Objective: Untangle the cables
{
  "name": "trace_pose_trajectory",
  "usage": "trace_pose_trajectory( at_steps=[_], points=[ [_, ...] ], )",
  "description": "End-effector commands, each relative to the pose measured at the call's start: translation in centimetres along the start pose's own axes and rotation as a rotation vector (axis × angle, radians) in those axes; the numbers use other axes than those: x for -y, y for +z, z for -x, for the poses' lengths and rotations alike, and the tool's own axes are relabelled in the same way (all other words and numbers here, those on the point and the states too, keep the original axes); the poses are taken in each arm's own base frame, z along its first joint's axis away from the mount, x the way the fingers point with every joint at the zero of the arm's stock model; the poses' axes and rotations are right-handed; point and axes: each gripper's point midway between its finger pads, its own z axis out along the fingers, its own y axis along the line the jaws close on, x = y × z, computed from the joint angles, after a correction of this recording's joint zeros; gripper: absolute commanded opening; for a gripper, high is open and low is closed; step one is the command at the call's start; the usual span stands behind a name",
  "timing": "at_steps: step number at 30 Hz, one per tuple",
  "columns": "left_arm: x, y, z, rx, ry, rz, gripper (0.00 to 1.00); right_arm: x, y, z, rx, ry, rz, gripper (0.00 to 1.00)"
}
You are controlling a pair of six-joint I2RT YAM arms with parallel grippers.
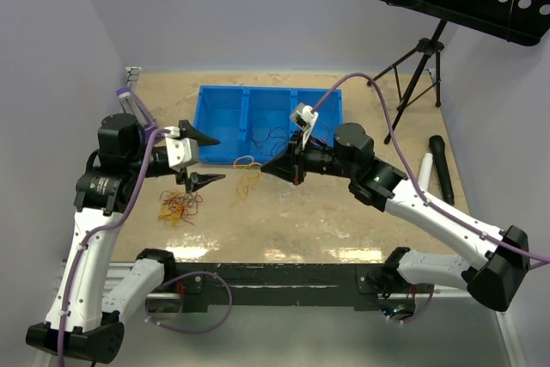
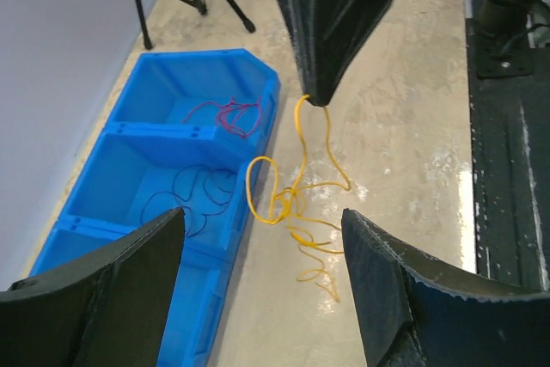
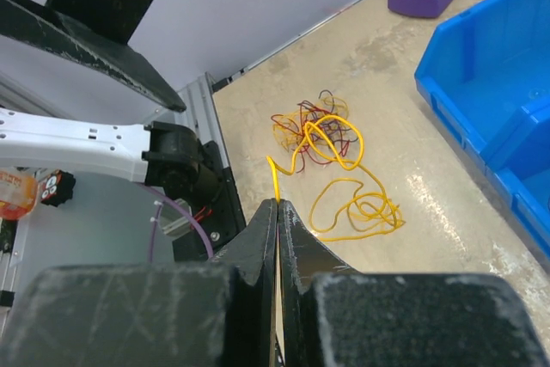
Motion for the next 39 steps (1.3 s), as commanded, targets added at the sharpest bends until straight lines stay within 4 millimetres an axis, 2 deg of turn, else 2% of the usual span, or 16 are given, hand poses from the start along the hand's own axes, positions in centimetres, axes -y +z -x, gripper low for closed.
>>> trace_pose_trajectory(
  at_steps=[1,5,12,15,19,23,27,29,31,33,39],
  points=[
    [2.3,0.1,0.2,0.044,0.042,-0.111,0.78,-2.6,0.0,3.5,0.077,-0.059,0.097,0.00],
    [3.2,0.6,0.4,0.076,0.019,-0.162,0.79,-3.3,0.2,4.2,0.091,-0.057,0.129,0.00],
    [2.4,1.7,1.8,0.139,-0.032,-0.191,0.76,-4.6,2.3,4.2,0.079,-0.058,0.165,0.00],
    [2.4,2.0,1.7,0.139,-0.036,-0.204,0.73,-5.1,2.6,4.7,0.090,-0.063,0.173,0.00],
    [2.4,2.1,1.1,0.124,-0.037,-0.205,0.65,-5.5,2.7,5.2,0.100,-0.068,0.182,0.00],
    [2.3,2.3,0.9,0.121,-0.046,-0.200,0.49,-5.6,3.0,5.2,0.095,-0.068,0.189,0.00],
    [2.1,2.4,1.4,0.138,-0.076,-0.202,0.42,-5.6,3.4,5.3,0.098,-0.062,0.194,0.00],
    [1.7,2.5,1.3,0.133,-0.078,-0.179,0.33,-5.8,3.5,5.3,0.097,-0.060,0.197,0.00],
    [0.8,2.6,0.9,0.109,-0.063,-0.133,0.19,-5.7,3.5,5.6,0.104,-0.063,0.192,0.00],
    [0.1,2.6,-0.1,0.067,-0.036,-0.085,0.09,-5.7,3.3,5.9,0.111,-0.067,0.183,0.00],
    [-1.7,2.1,-2.8,-0.046,0.039,0.039,0.05,-5.7,2.6,6.2,0.114,-0.082,0.154,0.00]
  ],
)
